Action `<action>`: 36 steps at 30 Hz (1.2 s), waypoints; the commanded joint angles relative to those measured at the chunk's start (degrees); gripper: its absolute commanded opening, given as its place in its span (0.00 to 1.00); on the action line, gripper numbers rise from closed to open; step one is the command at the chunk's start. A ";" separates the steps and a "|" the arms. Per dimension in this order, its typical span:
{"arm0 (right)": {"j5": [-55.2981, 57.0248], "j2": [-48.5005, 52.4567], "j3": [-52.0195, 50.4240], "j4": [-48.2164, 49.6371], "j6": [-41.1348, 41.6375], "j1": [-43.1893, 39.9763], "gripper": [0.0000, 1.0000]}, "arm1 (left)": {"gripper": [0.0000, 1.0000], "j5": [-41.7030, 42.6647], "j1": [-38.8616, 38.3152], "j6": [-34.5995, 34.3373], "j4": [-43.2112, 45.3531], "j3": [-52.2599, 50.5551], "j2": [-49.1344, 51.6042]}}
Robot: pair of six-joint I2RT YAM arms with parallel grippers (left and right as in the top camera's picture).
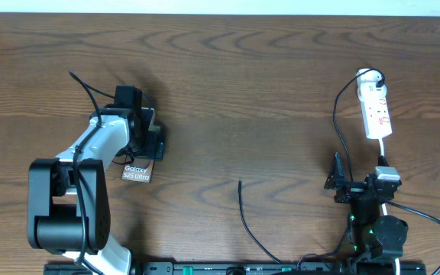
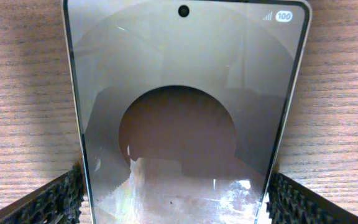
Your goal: Plug charger to phone and switch on socket
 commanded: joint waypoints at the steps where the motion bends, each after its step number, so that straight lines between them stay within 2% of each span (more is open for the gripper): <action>1: -0.15 -0.24 -0.07 -0.26 -0.55 0.44 0.99 | 0.91 -0.74 0.02 0.57 -0.55 -2.38 1.25; 31: -0.15 -0.24 -0.07 -0.24 -0.55 0.44 0.99 | 0.91 0.17 0.02 0.55 -1.22 -2.38 1.25; 33: -0.15 -0.24 -0.09 -0.24 -0.55 0.44 0.99 | 0.90 0.15 0.02 0.55 -1.22 -2.38 1.25; 36: -0.15 -0.24 -0.07 -0.24 -0.55 0.44 0.99 | 0.81 0.15 0.02 0.55 -1.22 -2.38 1.25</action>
